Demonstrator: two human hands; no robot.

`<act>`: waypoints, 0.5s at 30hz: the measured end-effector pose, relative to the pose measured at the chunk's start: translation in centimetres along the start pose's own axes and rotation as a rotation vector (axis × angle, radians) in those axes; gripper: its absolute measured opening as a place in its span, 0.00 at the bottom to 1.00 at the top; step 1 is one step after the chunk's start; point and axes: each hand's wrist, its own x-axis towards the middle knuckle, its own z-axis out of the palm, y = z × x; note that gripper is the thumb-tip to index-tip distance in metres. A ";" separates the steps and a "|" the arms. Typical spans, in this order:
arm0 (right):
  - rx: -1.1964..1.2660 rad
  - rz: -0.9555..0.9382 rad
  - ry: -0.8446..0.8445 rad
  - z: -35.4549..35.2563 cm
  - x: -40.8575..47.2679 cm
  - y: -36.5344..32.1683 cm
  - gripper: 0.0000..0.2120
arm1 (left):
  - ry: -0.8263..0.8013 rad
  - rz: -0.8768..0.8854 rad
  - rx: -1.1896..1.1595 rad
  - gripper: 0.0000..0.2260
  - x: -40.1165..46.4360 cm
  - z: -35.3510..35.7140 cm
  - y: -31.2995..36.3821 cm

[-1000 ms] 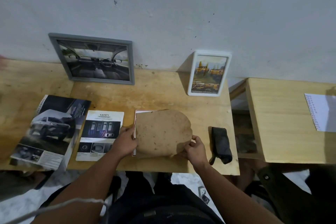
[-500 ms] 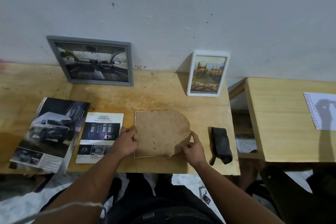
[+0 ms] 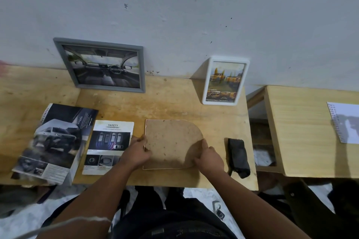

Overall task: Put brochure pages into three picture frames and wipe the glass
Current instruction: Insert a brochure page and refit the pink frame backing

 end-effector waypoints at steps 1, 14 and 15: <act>-0.033 0.014 0.015 -0.2 -0.1 -0.5 0.42 | 0.026 0.001 0.042 0.31 -0.1 0.0 0.1; -0.520 -0.341 -0.227 -2.2 3.7 -3.1 0.47 | -0.041 0.247 0.466 0.56 1.4 0.1 0.5; -0.534 -0.352 -0.226 -2.1 3.9 -2.8 0.48 | -0.045 0.248 0.495 0.58 1.4 0.1 0.5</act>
